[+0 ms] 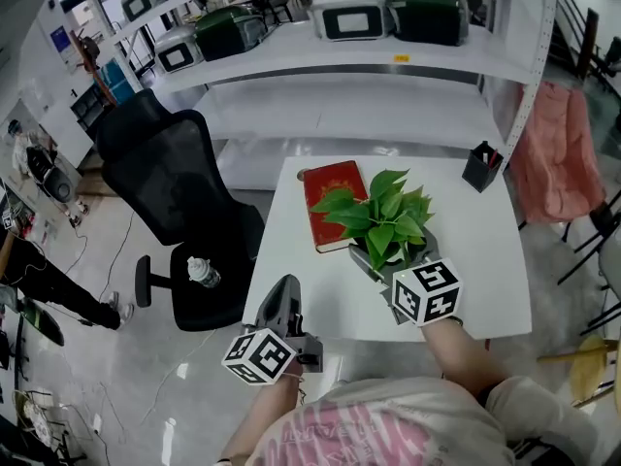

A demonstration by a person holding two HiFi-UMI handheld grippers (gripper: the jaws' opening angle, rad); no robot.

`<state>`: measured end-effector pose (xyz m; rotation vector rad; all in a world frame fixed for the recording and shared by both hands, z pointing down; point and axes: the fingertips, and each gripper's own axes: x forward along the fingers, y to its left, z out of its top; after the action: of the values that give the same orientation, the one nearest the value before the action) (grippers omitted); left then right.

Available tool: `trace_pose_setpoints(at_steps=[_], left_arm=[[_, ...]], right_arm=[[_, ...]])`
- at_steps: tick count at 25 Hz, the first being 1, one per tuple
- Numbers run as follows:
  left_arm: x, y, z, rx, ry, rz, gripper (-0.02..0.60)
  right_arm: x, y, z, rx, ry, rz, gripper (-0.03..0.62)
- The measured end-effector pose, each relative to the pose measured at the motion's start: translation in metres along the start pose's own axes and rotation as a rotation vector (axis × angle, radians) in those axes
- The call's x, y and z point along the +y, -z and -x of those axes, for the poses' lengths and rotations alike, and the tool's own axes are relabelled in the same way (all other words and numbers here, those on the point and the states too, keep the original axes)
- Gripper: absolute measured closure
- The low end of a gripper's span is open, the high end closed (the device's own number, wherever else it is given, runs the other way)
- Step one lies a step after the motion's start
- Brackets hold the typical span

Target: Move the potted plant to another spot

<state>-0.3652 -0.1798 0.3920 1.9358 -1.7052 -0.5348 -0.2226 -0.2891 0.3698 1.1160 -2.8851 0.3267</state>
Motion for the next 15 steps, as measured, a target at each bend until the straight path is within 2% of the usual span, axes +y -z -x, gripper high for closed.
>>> trace_pose_setpoints(at_steps=[8,15], left_arm=[[0.031,-0.036,-0.017,0.049,0.118,-0.013,0.557],[0.041,-0.043,-0.036,0.076,0.167,-0.015,0.557]], right_arm=[[0.005,-0.006,-0.014,-0.047,0.167,-0.004,0.071],[-0.004,-0.004,-0.012,-0.034,0.276,0.01,0.071]])
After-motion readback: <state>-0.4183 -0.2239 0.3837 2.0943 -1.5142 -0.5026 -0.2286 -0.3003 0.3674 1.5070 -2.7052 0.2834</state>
